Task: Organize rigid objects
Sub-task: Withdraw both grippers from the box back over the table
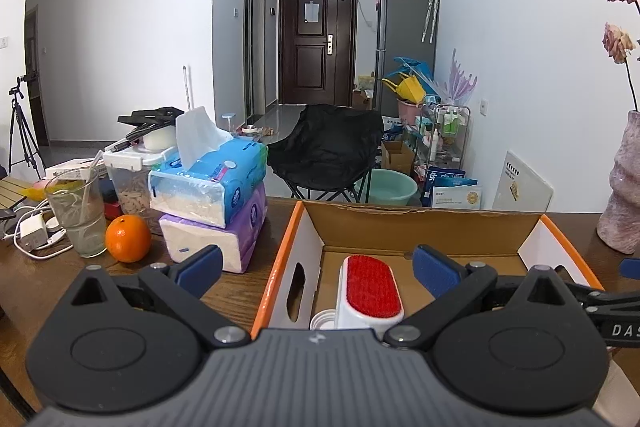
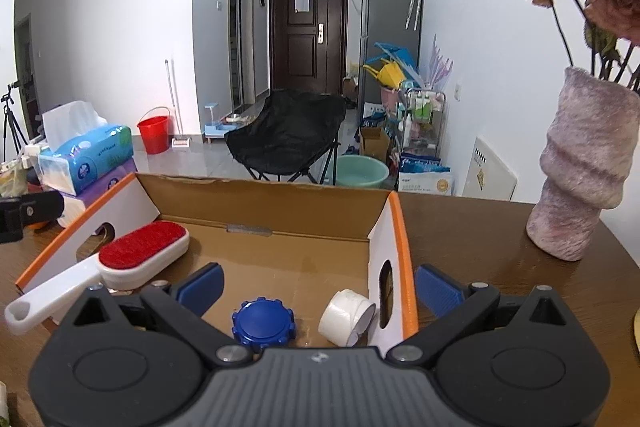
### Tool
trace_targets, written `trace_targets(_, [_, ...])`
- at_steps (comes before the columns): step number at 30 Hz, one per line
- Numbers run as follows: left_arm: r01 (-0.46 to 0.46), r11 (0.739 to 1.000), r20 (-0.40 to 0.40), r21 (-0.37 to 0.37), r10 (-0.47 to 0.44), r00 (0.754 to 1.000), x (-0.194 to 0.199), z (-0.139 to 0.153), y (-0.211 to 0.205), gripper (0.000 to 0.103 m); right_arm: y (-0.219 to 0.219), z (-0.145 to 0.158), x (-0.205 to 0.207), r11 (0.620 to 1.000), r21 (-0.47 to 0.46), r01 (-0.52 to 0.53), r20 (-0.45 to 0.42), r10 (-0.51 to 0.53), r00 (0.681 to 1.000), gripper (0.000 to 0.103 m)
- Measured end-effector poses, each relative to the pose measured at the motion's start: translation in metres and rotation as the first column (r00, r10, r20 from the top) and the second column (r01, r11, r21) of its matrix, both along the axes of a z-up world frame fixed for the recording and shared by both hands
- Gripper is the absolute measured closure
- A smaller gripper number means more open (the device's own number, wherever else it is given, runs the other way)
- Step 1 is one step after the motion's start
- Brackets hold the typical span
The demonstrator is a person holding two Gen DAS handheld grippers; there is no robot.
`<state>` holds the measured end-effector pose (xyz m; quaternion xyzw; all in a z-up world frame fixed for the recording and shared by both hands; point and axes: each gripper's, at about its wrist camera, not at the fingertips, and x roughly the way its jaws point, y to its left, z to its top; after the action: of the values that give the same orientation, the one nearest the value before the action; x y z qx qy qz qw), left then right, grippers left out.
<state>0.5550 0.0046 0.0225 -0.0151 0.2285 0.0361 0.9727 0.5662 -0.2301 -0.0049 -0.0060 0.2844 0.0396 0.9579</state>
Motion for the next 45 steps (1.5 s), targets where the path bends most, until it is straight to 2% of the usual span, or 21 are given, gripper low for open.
trace_targets(8, [0.003, 1.000, 0.002, -0.026, -0.003, 1.000, -0.024, 0.006, 0.005, 0.000, -0.005, 0.013, -0.027, 1.000, 0.006, 0.007, 0.043, -0.007, 0.999, 0.001])
trace_targets(32, [0.010, 0.998, -0.030, -0.064, -0.012, 0.999, -0.111, 0.010, 0.012, 0.000, -0.012, 0.020, -0.129, 1.000, -0.012, 0.024, 0.059, -0.023, 0.998, 0.000])
trace_targets(45, [0.025, 0.997, -0.084, -0.074, -0.032, 0.996, -0.169, -0.003, 0.008, 0.000, -0.004, 0.016, -0.190, 0.999, -0.042, 0.010, 0.058, -0.008, 0.998, 0.000])
